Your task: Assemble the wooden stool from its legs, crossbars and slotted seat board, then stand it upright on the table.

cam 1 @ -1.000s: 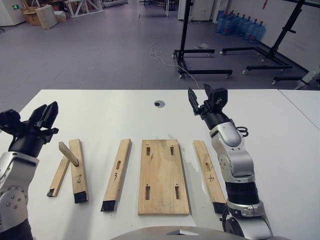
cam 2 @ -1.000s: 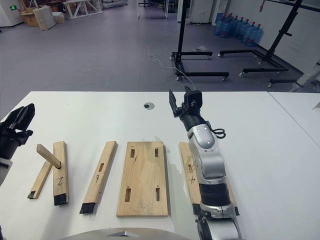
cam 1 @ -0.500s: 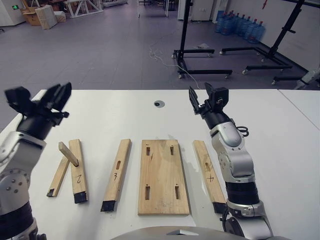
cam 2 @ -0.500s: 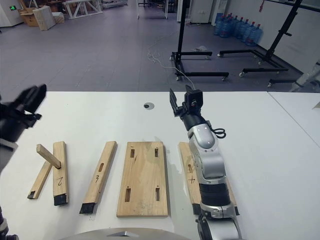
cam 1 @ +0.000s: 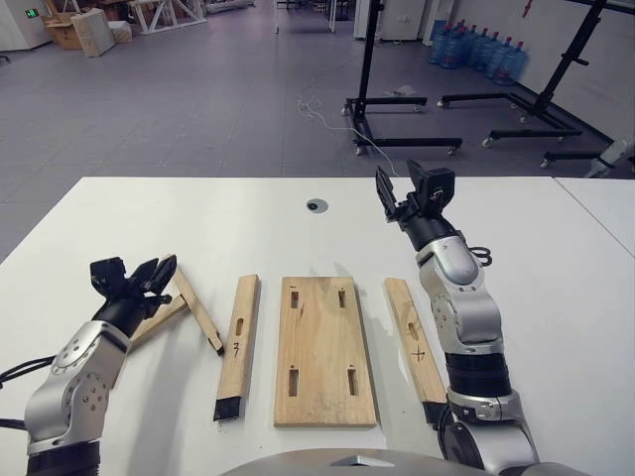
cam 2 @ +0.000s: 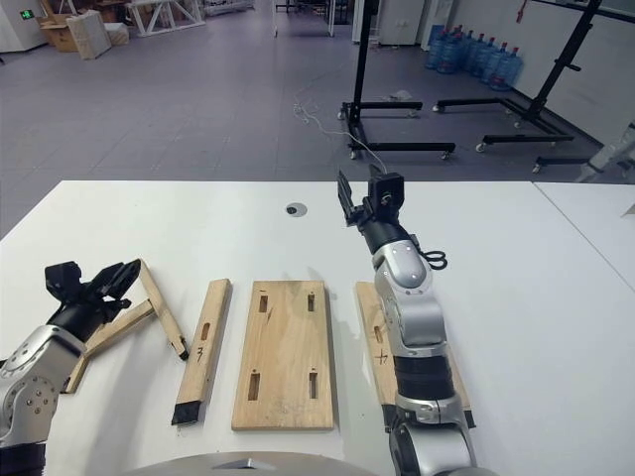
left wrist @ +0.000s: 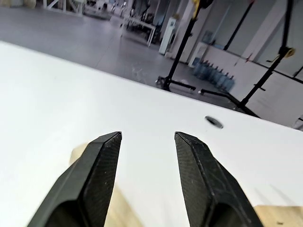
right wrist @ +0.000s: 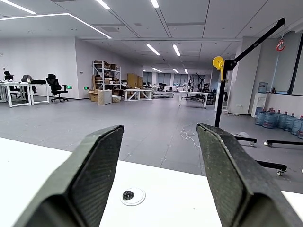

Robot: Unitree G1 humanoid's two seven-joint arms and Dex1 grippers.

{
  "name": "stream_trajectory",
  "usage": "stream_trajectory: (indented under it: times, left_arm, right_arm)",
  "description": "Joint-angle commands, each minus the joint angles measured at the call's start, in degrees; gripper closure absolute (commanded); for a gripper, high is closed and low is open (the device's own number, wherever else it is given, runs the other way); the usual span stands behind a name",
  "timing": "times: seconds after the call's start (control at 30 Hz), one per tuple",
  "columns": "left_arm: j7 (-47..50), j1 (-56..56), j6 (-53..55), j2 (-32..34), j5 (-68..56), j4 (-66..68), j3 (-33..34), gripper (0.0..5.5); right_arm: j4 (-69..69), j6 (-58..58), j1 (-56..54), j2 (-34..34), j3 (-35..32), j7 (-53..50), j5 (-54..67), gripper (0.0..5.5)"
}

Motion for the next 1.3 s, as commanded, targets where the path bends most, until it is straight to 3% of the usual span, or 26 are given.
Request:
stream_trajectory:
  times: [0.03,0.27,0.4,0.5,0.67,0.8,0.93,1.13,1.3]
  left_arm:
    - [2.24,-3.40,1.69,0.82,-2.20,-4.52,2.92,3.47]
    - [5.87,-4.46,3.89,2.64,-5.93,-8.21,9.72,3.47]
    - [8.74,-4.24,2.24,1.83,-4.29,-6.25,13.38,3.47]
    - [11.15,-4.23,0.94,0.10,-3.17,-6.24,14.29,3.47]
    - [12.11,-3.00,1.39,-0.07,-1.81,-7.54,13.54,3.47]
    - [7.88,1.61,7.08,-1.38,-8.16,-14.93,6.87,3.47]
    - [13.89,11.47,11.80,-7.14,-8.91,-25.40,-2.42,3.47]
    - [22.53,17.35,14.78,-8.05,3.66,-30.66,-11.99,3.47]
    - [20.43,16.45,17.19,-5.22,10.01,-28.40,-18.42,3.47]
  right_arm:
    - [-1.06,0.33,-0.16,-0.18,0.32,0.20,-0.05,2.65]
    - [-3.86,6.51,0.55,-0.85,1.51,5.18,5.14,2.65]
    - [-9.34,19.43,0.46,-2.45,10.06,11.24,8.94,2.65]
    - [-5.18,28.53,-2.28,0.84,15.50,9.90,8.74,2.65]
    - [2.31,36.25,-6.81,8.27,17.17,8.39,10.34,2.65]
    - [3.12,34.65,-7.34,6.45,19.40,9.22,7.34,2.65]
    - [-0.60,32.84,-4.02,2.47,17.79,8.04,4.65,2.65]
    - [-5.03,34.13,1.69,0.62,13.03,5.42,4.57,2.65]
    - [-3.51,33.10,-0.38,0.80,12.71,5.44,4.41,2.65]
